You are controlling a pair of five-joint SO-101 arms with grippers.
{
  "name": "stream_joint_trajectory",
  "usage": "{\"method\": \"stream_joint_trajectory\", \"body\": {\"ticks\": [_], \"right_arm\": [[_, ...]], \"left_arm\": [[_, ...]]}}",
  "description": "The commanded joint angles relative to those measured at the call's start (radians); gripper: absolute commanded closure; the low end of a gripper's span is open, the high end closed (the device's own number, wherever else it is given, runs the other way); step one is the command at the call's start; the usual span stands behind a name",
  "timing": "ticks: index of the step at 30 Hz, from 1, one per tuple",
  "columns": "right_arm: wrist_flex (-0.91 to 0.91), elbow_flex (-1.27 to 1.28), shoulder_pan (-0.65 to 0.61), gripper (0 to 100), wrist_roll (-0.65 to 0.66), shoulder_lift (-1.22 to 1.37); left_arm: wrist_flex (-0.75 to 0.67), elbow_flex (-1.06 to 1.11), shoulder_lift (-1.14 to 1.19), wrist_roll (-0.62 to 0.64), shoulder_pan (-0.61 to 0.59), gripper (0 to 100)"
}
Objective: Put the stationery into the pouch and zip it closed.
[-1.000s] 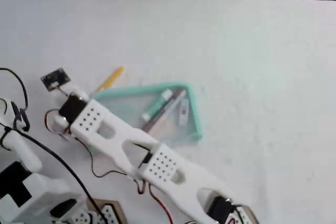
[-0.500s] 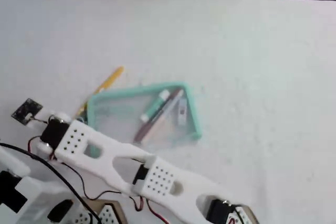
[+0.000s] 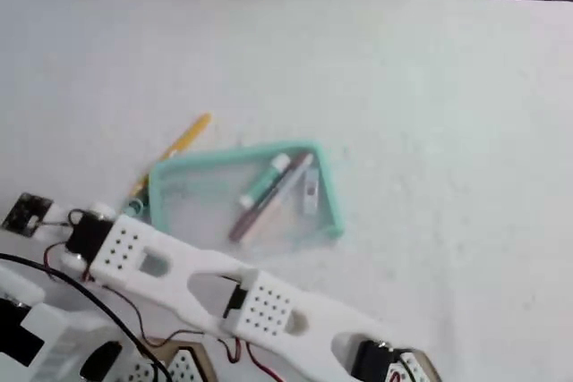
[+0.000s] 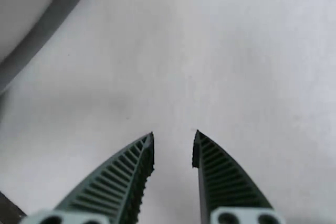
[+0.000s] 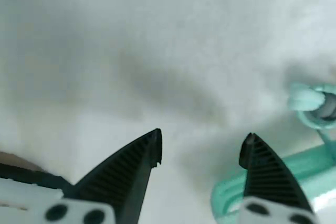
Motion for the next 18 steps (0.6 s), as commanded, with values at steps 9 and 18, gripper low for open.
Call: {"method": "stream_joint_trajectory", "body": {"ticks": [9,18], "right_arm": [[0.096,0.032,0.288,76.2,0.021,-0.027],[0.097,0.311,0.395,76.2,0.071,-0.302]], "left_arm": [[0.084,-0.035,-0.002,0.012,0.262,86],[0.081,0.028,-0.002,0.038,0.568,86]]}}
